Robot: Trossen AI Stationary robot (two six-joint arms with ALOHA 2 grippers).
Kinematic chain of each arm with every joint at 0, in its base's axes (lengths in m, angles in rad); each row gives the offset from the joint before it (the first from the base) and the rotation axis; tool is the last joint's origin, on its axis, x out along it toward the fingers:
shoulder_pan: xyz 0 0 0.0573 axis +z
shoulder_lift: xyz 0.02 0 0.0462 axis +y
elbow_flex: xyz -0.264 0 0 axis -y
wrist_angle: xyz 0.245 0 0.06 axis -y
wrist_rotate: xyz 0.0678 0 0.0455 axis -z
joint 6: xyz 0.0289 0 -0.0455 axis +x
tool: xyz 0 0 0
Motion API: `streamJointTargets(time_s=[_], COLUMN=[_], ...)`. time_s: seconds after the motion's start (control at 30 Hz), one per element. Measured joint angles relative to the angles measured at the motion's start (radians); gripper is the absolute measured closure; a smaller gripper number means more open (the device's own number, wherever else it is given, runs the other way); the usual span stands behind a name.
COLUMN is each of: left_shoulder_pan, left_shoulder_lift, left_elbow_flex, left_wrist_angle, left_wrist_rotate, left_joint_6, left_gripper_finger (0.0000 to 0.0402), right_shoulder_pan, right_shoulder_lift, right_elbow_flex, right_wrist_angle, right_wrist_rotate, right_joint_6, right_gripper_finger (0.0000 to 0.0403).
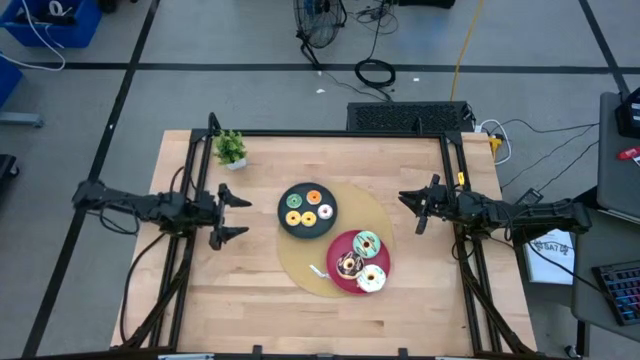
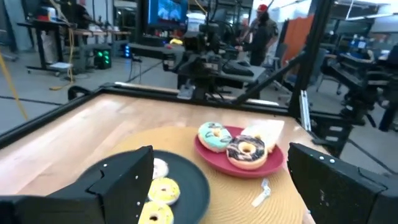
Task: Pick & Place donuts
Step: Return to Home Position
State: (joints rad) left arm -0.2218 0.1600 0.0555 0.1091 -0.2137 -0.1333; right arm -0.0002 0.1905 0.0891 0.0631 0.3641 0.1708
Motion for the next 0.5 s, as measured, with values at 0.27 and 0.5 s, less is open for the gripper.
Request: streamJointTargets(time_s=[0.27, 0.5], left_shoulder_pan=[0.053, 0.054], left_shoulder_lift=[0.0, 0.0], left_elbow_flex=[0.0, -0.028], left_wrist_angle=[-0.072, -0.03], left_wrist_rotate=[-0.014, -0.028], left_joint_6=[-0.009, 0.03], left_gripper_finger=[0.0036, 0.0036], right_shoulder_pan=[0.0, 0.0], right_shoulder_lift=[0.0, 0.0], right_elbow_flex=[0.0, 0.0], right_wrist_angle=[0.0, 0.0], right_wrist_rotate=[0.0, 0.0], right_joint_6=[0.0, 0.0], right_gripper_finger=[0.0348, 0.0348])
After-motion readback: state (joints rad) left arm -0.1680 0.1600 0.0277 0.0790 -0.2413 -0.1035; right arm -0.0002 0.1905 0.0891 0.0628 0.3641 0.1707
